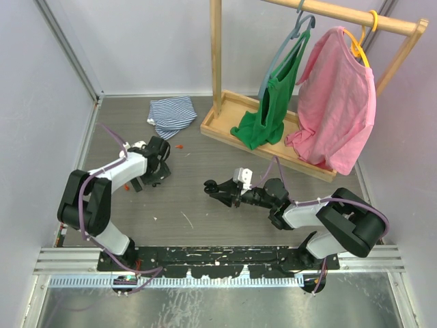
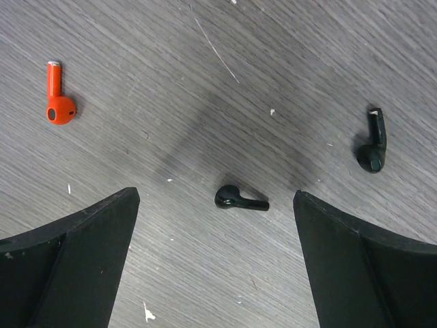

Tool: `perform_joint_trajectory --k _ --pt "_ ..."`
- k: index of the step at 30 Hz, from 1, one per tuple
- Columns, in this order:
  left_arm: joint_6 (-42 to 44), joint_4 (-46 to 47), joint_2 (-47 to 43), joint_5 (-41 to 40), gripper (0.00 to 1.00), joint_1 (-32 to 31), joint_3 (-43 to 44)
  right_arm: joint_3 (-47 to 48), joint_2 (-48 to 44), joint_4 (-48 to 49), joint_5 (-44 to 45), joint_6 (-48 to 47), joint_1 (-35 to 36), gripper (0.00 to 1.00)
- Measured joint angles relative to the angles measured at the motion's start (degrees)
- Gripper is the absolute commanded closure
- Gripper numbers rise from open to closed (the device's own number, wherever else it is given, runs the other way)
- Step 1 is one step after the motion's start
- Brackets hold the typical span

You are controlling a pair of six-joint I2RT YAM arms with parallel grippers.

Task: Insert the wireless bluetooth earbuds into the charging case
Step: Pick up the earbud from the center of the board.

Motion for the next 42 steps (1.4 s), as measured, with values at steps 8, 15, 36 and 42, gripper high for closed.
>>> perform_joint_trajectory --k 8,15,36,42 --pt "-0.11 -0.04 1.51 -0.07 0.09 0.0 0.31 0.0 0.0 -0.07 0.59 -0.09 0.0 0.99" --pt "-0.13 -0.09 1.46 -0.04 0.19 0.0 -0.15 0.0 0.0 -0.07 0.81 -0.09 0.0 0.99" --pt "-0.15 0.02 -4.46 1.25 0.34 0.72 -5.46 0.0 0.0 -0.09 0.81 -0.09 0.0 0.99" --pt "1.62 0.79 -7.58 3.8 0.39 2.21 -5.55 0.0 0.0 -0.11 0.83 -0.09 0.0 0.99"
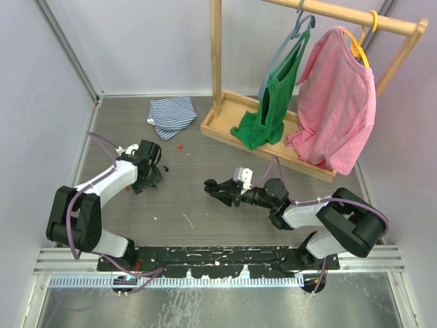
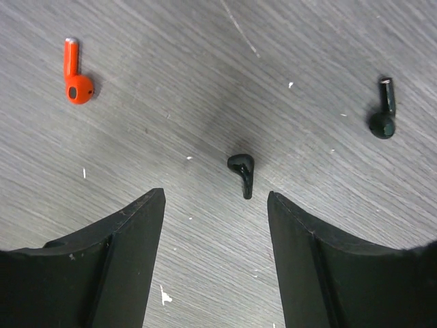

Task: Insert the wireless bluetooth earbuds into the charging case
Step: Pick up the earbud from the center of the board.

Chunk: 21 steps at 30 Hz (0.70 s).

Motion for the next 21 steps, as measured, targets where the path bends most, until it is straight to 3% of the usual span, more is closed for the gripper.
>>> perform_joint_trajectory --k 10,21 --pt "5.07 3.56 -0.2 8.04 0.52 5.55 0.09 0.0 0.0 -0.07 0.0 0.0 0.0 0.99" --pt "8.09 4.11 5.57 12.28 0.61 8.33 1.73 0.0 0.0 -0.48 0.0 0.0 0.0 0.99"
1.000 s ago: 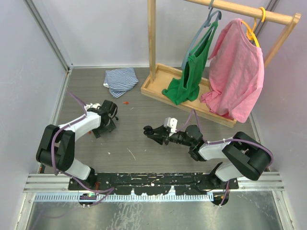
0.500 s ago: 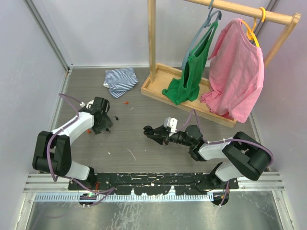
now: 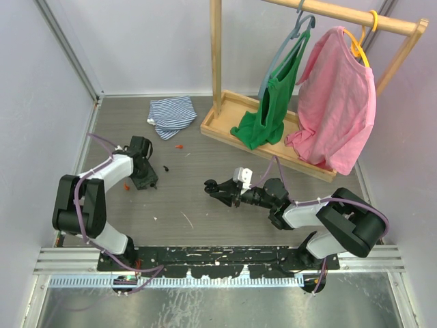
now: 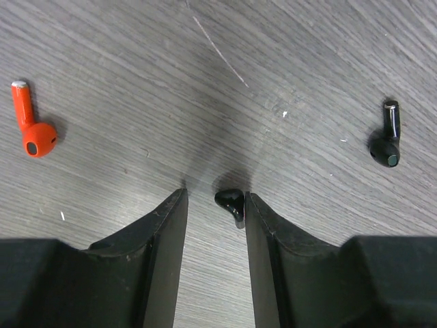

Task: Insert the wireless bluetooth earbuds into the charging case
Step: Pick up the earbud from the center of the board.

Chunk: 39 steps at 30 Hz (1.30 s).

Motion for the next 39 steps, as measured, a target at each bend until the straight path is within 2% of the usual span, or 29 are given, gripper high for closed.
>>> perform_joint_trajectory --k 25,39 --pt "1.95 -3.23 5.11 3.17 0.66 0.98 4.85 0.11 0.0 -0.42 -0.02 -0.02 0.0 0.99" --pt "2.25 -6.01 7.74 3.37 0.79 1.05 7.65 0.11 0.0 -0.42 -0.02 -0.02 0.0 0.99"
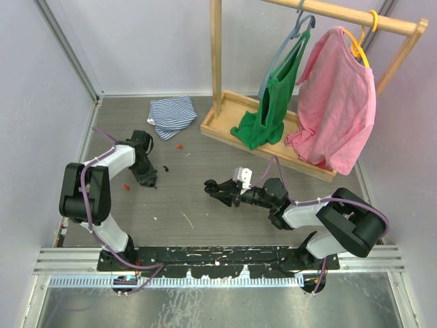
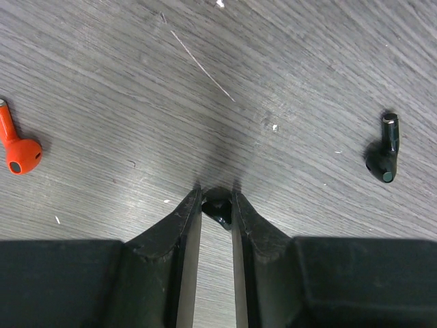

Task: Insert the wireless bluetooth earbuds into the charging case
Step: Pick up the earbud from the center of the board.

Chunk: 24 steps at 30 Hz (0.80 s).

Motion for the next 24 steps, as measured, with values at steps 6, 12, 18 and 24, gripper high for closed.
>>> perform_joint_trajectory --k 6,12,18,24 --pt "0.02 -0.07 -0.07 0.63 0.82 0.04 -0.04 0.0 0.0 0.0 0.0 0.0 0.0 0.99" --pt "-0.2 1.16 -1.99 1.22 0.85 -0.15 -2.08 0.0 0.0 0.0 0.02 -0.13 0.0 0.99" --pt "-0.61 1.2 -6.14 0.74 0.86 -2.91 -4.85 0.0 0.0 0.07 0.09 -0.13 0.0 0.99" --pt "-1.29 2.45 -14.25 -2.54 0.87 -8.17 -6.58 0.02 0.39 1.27 0.61 0.52 0.0 0.99"
